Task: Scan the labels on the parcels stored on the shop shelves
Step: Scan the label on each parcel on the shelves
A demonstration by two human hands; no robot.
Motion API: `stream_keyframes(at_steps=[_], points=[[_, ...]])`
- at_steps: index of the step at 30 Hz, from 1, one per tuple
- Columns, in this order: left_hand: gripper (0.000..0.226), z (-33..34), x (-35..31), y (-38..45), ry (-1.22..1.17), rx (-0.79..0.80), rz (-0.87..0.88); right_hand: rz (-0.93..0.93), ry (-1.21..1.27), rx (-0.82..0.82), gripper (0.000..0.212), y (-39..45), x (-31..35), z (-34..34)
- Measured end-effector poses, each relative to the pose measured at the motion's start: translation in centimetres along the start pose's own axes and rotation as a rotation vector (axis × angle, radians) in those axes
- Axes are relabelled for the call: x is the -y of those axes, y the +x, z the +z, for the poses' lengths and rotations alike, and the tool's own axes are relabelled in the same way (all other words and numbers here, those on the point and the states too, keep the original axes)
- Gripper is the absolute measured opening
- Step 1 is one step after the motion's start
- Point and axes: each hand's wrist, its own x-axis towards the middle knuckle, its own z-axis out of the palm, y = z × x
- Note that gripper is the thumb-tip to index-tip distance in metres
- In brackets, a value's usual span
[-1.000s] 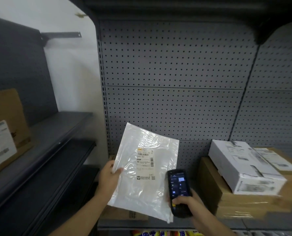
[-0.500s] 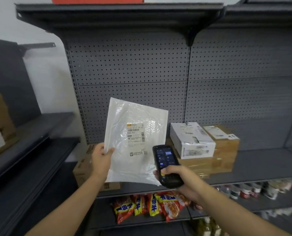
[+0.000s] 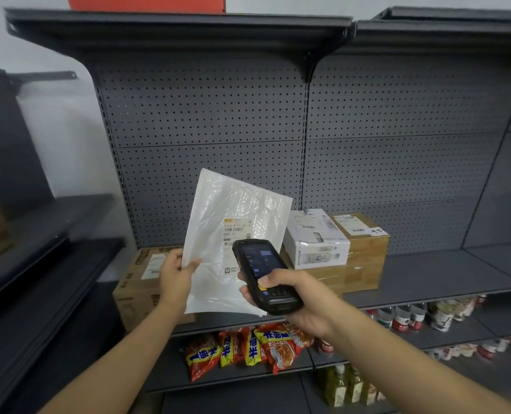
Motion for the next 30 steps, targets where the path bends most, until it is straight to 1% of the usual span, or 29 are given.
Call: stream_keyframes(at_steps=[5,11,13,16,18,25,30], points=[[0.015,0.1,0.0,-0.5,0.070,0.023,0.057,0.008,-0.045,-0.020,0.055,-0.5,0.1,0.8],[0.013,-0.6,0.6,-0.4,0.060,0.041,0.057,0.023,-0.001,-0.032,0.054,-0.5,-0.4,1.2],[0.013,-0.8,0.8,-0.3,0.059,0.043,0.058,0.025,0.011,-0.040,0.050,-0.3,-0.5,1.4],[0.015,-1.2,1.1,0.0,0.049,0.045,0.045,0.030,0.024,-0.047,0.035,0.0,-0.5,1.6],[0.016,-1.4,1.4,0.3,0.049,0.048,0.031,0.030,0.025,-0.042,0.030,0.2,-0.5,1.7],[0.015,-2.1,2.1,0.9,0.045,0.061,0.006,0.032,0.060,-0.037,0.029,0.8,-0.6,1.5],[0.014,-2.3,2.7,1.6,0.042,0.062,-0.026,0.043,0.095,-0.027,0.035,1.3,-1.0,1.3]])
